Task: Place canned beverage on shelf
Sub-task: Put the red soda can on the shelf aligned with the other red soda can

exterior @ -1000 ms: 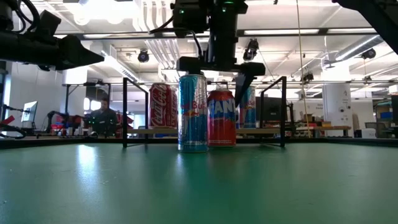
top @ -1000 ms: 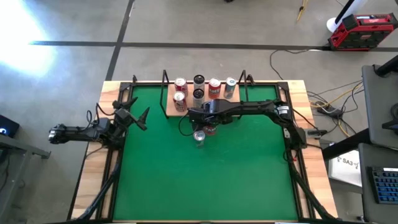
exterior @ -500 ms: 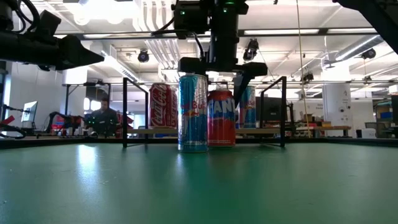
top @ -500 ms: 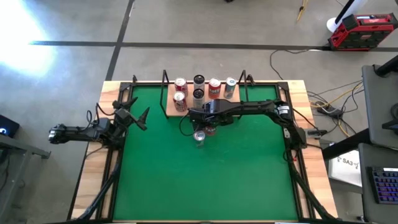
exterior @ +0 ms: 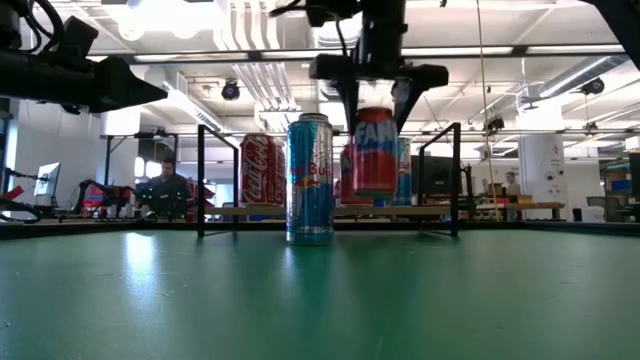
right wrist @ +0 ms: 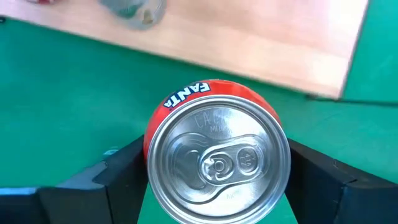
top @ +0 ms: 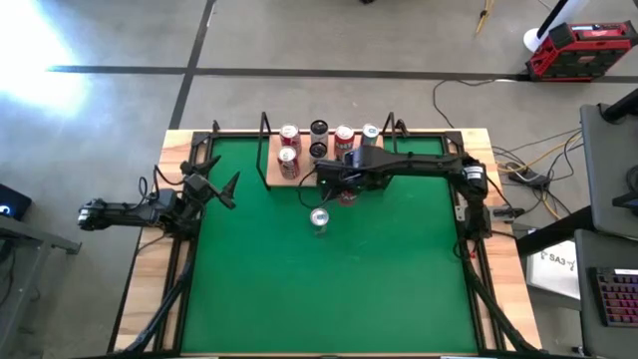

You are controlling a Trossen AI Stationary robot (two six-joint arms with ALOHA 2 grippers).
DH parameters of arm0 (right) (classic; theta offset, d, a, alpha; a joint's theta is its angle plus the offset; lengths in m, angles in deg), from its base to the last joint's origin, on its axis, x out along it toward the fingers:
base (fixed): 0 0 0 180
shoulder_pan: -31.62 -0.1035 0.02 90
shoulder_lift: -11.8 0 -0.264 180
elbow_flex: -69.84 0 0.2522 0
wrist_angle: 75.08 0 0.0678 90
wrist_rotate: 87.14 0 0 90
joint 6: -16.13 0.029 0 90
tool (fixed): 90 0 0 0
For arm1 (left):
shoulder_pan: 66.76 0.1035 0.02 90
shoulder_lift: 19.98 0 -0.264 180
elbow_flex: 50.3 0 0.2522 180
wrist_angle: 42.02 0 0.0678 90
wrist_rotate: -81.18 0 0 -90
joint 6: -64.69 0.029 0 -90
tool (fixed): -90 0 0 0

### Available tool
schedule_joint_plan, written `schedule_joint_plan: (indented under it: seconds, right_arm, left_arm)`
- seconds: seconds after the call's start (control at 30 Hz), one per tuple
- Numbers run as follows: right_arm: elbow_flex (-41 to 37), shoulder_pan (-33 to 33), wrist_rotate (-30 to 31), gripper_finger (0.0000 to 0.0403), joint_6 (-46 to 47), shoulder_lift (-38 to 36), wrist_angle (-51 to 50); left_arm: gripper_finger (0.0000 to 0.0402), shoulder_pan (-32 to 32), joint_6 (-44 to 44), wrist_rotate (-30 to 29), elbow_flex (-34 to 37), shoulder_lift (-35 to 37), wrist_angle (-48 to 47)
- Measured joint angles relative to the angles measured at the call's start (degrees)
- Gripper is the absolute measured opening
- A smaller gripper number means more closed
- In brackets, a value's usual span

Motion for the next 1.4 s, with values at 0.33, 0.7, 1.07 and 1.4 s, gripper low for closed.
schedule_joint_plan:
  seconds: [0.33,0.7,1.07,1.4]
  right_arm:
    - [0.01,5.28,-0.53,0.0289,-8.48,-2.13,-0.47]
    - [0.13,10.40,-4.31,0.0310,-17.54,-2.08,2.77]
    - [-0.64,11.16,-4.43,0.0307,-23.88,-2.03,7.51]
    - [-4.11,11.67,-4.43,0.0310,-27.98,-1.95,11.55]
  left_arm:
    - [0.0346,-0.02,0.00,-0.01,0.00,0.00,0.00]
    - [0.0346,-0.02,0.00,-0.01,0.00,0.00,-0.02]
    - [0.0346,-0.02,0.02,0.02,0.00,0.00,0.00]
    - [0.0346,-0.02,0.00,0.02,0.00,0.00,0.00]
